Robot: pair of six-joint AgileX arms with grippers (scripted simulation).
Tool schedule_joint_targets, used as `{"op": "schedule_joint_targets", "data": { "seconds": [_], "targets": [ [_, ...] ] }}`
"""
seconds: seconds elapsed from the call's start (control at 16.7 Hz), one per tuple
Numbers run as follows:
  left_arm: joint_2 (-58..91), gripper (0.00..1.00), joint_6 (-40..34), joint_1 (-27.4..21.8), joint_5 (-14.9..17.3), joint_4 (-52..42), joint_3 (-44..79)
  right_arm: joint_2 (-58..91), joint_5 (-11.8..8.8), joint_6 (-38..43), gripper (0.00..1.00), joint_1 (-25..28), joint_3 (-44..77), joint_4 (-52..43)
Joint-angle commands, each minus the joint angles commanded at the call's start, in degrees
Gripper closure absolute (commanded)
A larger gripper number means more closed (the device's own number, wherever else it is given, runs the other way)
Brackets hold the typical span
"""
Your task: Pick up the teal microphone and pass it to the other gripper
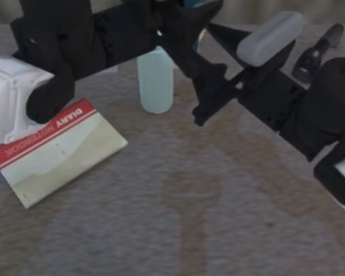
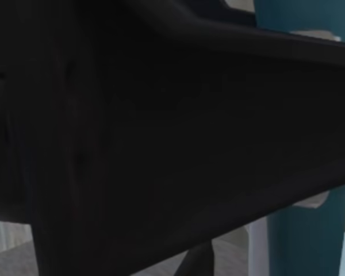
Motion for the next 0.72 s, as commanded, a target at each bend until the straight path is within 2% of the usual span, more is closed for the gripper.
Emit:
{"op": "schedule_joint_targets", "data": {
  "seconds": [0.06,0.12,0.72],
  "targets": [
    [0.0,1.0,0.0,0.0,0.0,0.0,0.0,0.0,0.0,0.0,0.02,0.0,0.0,0.0],
    [0.0,1.0,0.0,0.0,0.0,0.0,0.0,0.0,0.0,0.0,0.0,0.0,0.0,0.0],
    [-0.5,1.0,0.2,0.6,0.4,-0.2,-0.1,-0.6,0.0,-0.2,0.0,-0.3,-1.1,0.0]
  ]
}}
